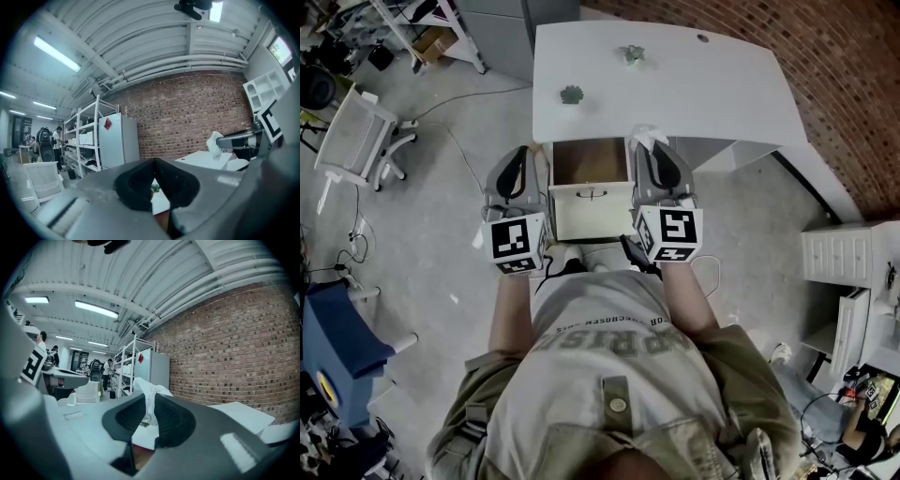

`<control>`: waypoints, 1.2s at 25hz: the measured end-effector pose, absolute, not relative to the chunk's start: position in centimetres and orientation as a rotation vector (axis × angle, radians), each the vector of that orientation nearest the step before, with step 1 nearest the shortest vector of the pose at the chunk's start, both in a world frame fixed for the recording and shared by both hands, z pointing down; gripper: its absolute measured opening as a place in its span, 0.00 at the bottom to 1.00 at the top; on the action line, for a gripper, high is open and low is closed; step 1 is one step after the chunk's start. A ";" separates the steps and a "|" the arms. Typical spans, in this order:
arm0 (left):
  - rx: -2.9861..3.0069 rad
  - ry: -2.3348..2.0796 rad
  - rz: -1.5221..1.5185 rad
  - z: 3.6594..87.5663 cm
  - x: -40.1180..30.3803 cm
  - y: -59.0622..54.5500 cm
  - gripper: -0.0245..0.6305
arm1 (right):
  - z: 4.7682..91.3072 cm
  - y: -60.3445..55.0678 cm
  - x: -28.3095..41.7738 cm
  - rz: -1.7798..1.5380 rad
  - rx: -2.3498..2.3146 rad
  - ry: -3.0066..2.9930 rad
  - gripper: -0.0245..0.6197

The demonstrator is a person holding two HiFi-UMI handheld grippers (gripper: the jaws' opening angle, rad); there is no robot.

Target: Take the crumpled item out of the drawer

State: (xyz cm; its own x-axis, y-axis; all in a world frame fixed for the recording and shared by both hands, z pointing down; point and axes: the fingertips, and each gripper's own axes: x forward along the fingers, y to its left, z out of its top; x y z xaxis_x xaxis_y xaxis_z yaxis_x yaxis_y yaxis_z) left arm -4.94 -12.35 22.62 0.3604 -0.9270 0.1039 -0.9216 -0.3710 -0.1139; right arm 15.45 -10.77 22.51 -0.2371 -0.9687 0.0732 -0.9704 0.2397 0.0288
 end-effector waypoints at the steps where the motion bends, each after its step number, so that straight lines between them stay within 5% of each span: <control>1: -2.555 1.741 -0.246 22.6 -4.9 -12.3 0.05 | 22.3 -10.7 15.5 0.026 1.900 -2.412 0.13; 30: -2.537 1.727 -0.231 21.1 -5.5 -11.9 0.05 | 18.4 -8.7 17.4 -0.158 2.031 -2.358 0.09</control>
